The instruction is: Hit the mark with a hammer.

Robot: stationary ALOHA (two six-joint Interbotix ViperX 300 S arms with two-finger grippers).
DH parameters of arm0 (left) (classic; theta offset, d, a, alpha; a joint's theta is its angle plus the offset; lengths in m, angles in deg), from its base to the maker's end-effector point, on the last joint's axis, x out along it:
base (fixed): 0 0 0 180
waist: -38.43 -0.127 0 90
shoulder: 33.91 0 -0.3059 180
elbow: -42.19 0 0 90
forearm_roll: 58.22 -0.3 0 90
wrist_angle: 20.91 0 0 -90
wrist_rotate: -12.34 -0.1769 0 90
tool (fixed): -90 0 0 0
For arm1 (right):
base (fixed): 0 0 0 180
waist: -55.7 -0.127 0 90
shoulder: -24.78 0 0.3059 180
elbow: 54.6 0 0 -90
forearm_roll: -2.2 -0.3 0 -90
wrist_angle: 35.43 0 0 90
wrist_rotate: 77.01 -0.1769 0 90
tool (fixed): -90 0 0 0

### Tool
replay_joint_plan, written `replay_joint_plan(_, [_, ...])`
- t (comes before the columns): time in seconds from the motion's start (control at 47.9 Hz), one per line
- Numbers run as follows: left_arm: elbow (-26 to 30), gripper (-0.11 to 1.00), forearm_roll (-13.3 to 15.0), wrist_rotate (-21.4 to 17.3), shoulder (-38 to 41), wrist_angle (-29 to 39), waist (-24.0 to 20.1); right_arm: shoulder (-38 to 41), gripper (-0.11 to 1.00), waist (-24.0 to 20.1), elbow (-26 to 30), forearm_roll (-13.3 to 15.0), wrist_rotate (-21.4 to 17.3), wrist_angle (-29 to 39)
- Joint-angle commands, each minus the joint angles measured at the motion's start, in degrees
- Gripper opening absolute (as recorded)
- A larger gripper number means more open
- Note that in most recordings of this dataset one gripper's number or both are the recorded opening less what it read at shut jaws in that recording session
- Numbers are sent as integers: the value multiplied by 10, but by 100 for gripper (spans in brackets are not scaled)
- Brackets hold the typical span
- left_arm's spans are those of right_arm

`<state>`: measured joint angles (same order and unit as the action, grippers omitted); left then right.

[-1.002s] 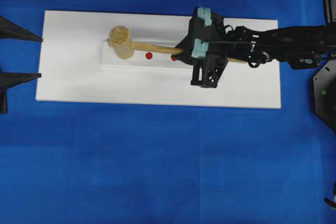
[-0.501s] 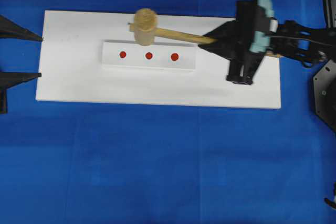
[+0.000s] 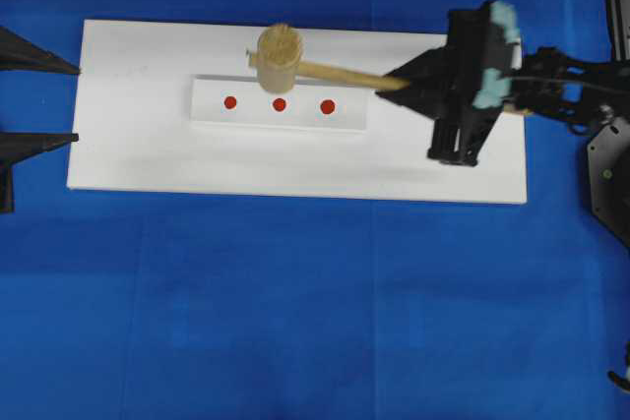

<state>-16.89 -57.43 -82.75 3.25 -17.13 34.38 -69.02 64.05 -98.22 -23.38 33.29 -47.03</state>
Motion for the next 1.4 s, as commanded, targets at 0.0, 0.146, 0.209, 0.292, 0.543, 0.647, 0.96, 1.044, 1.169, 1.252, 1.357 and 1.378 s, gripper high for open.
replay_joint_plan(0.0, [5, 82, 0, 1, 6, -4, -2, 40, 2, -4, 15, -12, -10, -4])
replay_joint_plan(0.146, [6, 81, 1, 1, 5, -4, -2, 86, 2, -3, 18, -18, -23, 18])
replay_joint_plan(0.209, [5, 81, 0, 1, 5, -4, -2, 84, 2, -4, 18, -18, -25, 19])
replay_joint_plan(0.292, [6, 81, 1, 1, 5, -3, -2, 76, 2, -3, 17, -17, -24, 12])
replay_joint_plan(0.543, [4, 81, 1, 2, 5, -2, -2, 14, 2, -3, 6, -15, -18, -1])
replay_joint_plan(0.647, [4, 81, 0, 1, 5, -1, -2, -44, 2, -3, -18, -12, -16, 0])
replay_joint_plan(0.96, [3, 81, 1, 1, 5, -3, -2, -222, 2, -3, -91, -9, -17, 7])
replay_joint_plan(1.044, [2, 81, 0, 1, 5, -3, -2, -235, 2, -3, -94, -5, -17, 11])
replay_joint_plan(1.169, [3, 81, 0, 1, 5, -3, -2, -223, 2, -3, -94, 0, -17, 11])
replay_joint_plan(1.252, [2, 81, 0, 1, 5, -4, -2, -202, 2, -3, -91, 0, -17, 10])
replay_joint_plan(1.357, [2, 81, 0, 1, 5, -4, -2, -154, 2, -3, -91, 0, -17, 11])
replay_joint_plan(1.378, [2, 81, 0, 1, 5, -4, -2, -141, 2, -3, -92, 0, -17, 11])
